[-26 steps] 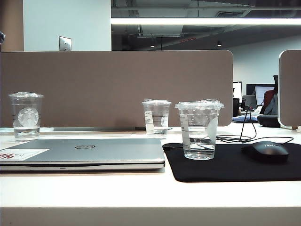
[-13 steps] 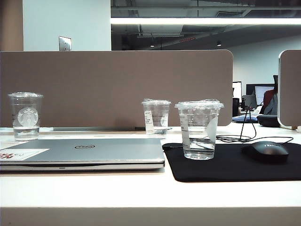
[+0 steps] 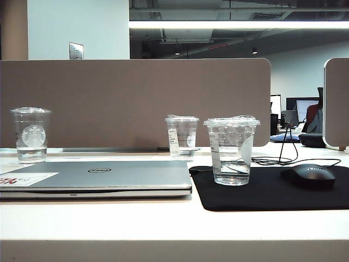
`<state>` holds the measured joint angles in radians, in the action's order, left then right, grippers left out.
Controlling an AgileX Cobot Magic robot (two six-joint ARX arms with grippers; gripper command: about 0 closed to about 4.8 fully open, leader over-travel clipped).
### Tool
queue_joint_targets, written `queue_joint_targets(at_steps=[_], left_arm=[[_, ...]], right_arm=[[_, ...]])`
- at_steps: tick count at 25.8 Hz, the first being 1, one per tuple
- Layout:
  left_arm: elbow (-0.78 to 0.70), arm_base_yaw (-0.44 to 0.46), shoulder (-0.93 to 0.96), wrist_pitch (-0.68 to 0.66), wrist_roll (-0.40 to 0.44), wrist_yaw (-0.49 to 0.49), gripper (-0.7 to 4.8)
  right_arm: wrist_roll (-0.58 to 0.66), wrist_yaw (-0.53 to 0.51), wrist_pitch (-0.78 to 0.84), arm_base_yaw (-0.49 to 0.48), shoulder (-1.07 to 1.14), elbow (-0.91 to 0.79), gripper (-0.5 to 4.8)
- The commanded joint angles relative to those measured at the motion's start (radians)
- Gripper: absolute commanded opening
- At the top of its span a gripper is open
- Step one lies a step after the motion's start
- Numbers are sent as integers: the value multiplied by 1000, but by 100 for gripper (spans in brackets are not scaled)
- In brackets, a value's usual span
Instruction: Pick up the coffee cup on the middle and place it on the right side of the laptop.
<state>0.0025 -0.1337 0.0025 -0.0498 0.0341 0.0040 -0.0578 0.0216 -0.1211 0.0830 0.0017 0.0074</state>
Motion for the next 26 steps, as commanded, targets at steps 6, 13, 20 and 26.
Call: queue_joint_targets(at_steps=[6,13,20,26], left_arm=[[4,-2,1,2,-8,0,-6],[4,-2,0,2,-8,0,-6],[4,-2,0,2,-8,0,-5],[4,-2,0,2,-8,0,-6]], right_arm=[[9,3,-11,1,-2,-6,-4],[9,3,-11,1,-2,-6,-4],[9,3,-11,1,-2,-6,-4],[9,3,-11,1,-2,-6,-4]])
